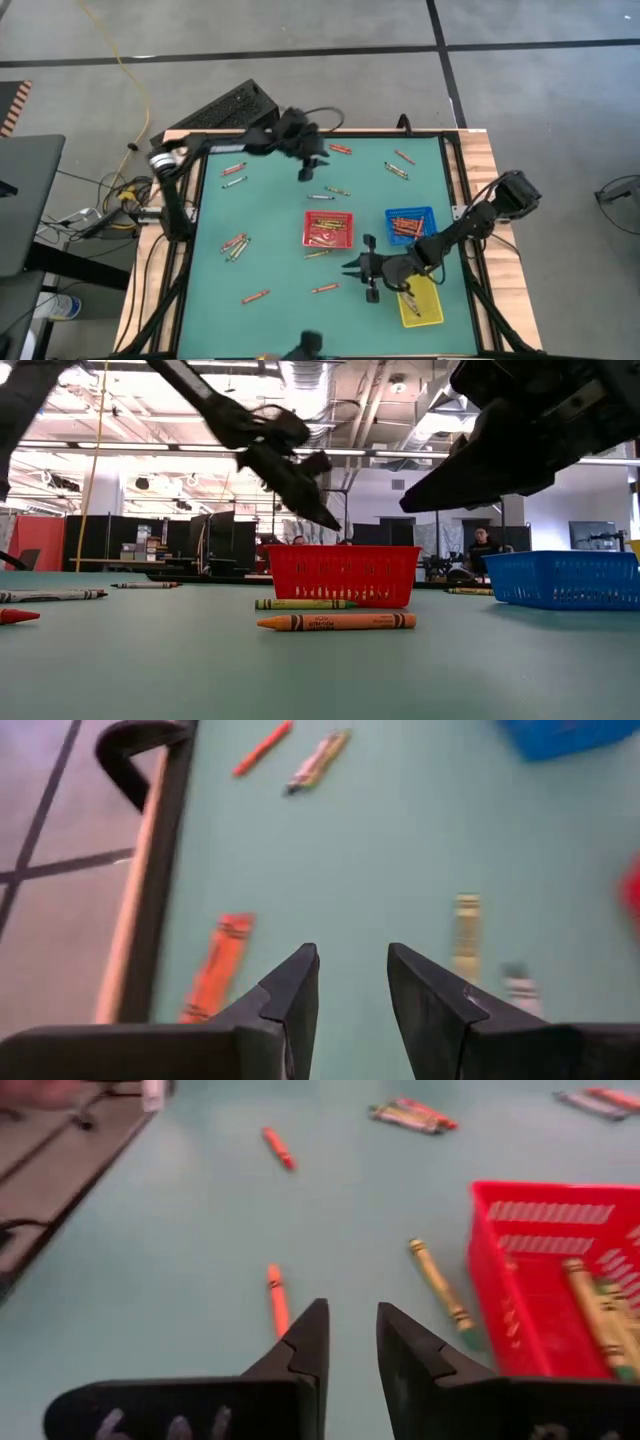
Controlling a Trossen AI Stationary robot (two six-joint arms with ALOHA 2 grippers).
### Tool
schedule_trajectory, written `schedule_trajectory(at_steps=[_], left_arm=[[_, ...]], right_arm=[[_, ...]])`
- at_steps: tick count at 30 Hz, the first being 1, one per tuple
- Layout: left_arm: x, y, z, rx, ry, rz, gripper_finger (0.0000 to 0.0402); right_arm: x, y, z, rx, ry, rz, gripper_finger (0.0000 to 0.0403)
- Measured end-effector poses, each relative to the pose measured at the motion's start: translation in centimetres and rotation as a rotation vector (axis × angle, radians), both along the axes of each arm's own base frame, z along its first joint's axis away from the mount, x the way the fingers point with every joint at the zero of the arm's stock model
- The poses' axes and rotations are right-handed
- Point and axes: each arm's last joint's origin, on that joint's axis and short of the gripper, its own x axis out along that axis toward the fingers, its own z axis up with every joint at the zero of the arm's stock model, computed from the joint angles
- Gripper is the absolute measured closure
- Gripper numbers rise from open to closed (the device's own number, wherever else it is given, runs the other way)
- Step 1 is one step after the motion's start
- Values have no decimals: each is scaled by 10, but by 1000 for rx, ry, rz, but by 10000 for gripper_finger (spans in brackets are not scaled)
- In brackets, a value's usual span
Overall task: Sort crayons
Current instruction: Put the orange crayon into the blue basket
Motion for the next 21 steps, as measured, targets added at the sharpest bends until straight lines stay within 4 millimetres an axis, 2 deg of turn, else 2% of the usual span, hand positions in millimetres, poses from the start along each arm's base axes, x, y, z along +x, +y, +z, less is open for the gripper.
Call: schedule_trajectory(at_steps=[3, 7, 10, 15, 21], left_arm=[[18, 32, -2, 21, 110, 24, 290], [34, 71, -22, -30, 214, 61, 290], [42, 90, -38, -70, 263, 86, 290], [52, 99, -59, -101, 305, 92, 290], [56, 100, -60, -109, 280, 69, 290]], right_arm=[[0, 1, 1, 20, 7, 41, 321], [-2, 5, 0, 27, 14, 54, 321], [-4, 8, 0, 41, 17, 58, 321], [-10, 6, 5, 57, 55, 56, 321], [-18, 4, 15, 53, 84, 61, 321]])
